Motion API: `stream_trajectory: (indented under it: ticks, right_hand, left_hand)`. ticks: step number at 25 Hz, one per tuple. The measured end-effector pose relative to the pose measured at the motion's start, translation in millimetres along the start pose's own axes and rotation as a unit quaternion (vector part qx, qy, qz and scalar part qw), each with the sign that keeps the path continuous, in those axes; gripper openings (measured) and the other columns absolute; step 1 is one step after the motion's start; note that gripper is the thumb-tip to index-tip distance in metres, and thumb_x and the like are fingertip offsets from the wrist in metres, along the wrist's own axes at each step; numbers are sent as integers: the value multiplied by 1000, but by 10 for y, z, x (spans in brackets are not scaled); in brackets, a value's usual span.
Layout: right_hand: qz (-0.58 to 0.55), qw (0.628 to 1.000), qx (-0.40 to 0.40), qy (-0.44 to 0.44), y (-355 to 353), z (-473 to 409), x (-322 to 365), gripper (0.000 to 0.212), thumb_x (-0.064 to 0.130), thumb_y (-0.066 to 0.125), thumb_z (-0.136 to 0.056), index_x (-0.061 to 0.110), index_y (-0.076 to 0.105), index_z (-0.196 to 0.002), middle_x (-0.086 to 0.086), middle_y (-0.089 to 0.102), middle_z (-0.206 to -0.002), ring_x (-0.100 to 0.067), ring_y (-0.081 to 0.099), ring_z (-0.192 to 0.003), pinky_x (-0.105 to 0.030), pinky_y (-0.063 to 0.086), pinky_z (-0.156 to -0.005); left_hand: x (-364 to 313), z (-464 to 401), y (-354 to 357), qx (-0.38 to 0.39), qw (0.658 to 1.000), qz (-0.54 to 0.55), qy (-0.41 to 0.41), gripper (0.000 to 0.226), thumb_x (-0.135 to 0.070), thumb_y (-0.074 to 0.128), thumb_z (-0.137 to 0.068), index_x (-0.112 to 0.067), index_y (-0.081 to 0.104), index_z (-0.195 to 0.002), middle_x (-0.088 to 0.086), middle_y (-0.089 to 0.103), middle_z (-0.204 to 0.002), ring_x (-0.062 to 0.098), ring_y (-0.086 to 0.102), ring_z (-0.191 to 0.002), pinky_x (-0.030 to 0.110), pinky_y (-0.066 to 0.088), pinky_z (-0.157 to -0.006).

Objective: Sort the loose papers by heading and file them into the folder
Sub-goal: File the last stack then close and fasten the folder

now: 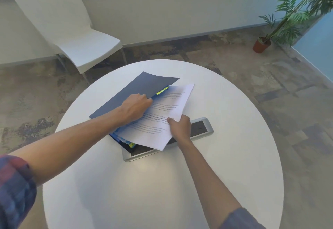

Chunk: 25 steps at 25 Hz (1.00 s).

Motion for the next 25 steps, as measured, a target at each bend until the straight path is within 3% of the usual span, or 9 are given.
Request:
stream_trajectory:
  ticks: [6, 11, 16, 19, 22, 25]
  right_hand:
    - [50, 999, -10, 6, 304, 66, 4, 24, 17, 63, -89, 6, 69, -109, -12, 73, -110, -34, 64, -105, -35, 51, -86]
    - [81, 997, 5, 2, 398, 145, -29, 24, 16, 55, -94, -5, 65, -100, -21, 70, -105, -40, 63, -101, -34, 40, -70]
    - [94, 990, 92, 43, 355, 153, -139, 30, 28, 50, -100, 2, 55, -114, -13, 62, -108, -28, 59, -94, -33, 43, -71]
    - [59, 992, 99, 55, 238, 164, -241, 20, 28, 51, -98, 11, 49, -109, -7, 58, -105, -25, 57, -93, -37, 49, -76]
    - [18, 997, 52, 57, 106, 228, -418, 23, 30, 56, -94, 15, 51, -111, -10, 66, -110, -27, 64, -99, -44, 56, -86]
    - [-30, 995, 42, 86, 25, 305, -653, 32, 35, 58, -91, 18, 59, -117, -3, 70, -108, -22, 65, -100, -37, 56, -85]
  left_hand:
    - [-303, 106, -153, 11, 999, 27, 15, 22, -2, 47, -92, -6, 59, -110, 12, 65, -99, 31, 66, -86, 35, 48, -63]
    - [-606, 218, -332, 35, 996, 79, 0, 14, -1, 55, -86, -5, 61, -97, 12, 67, -92, 32, 66, -83, 32, 41, -58]
    - [-800, 331, -413, 30, 993, 105, -34, 14, -5, 52, -94, -5, 60, -104, 12, 67, -98, 31, 67, -89, 30, 39, -64]
    - [-894, 375, -360, 31, 990, 131, -45, 13, -4, 50, -94, -6, 58, -105, 12, 65, -98, 32, 67, -90, 32, 42, -66]
    - [-1091, 398, -199, 5, 990, 133, -52, 26, -8, 47, -98, -9, 51, -123, 12, 60, -104, 32, 68, -90, 38, 51, -69]
    - [-1314, 389, 95, -2, 993, 111, -42, 56, -18, 47, -100, -23, 24, -150, 13, 54, -112, 32, 68, -85, 36, 42, -58]
Point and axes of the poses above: each hand's wrist, its own z-axis away from the middle knuckle, its own y-axis out of the palm, x = y × z, the point moved 4 cm from there along -z, towards the middle knuckle
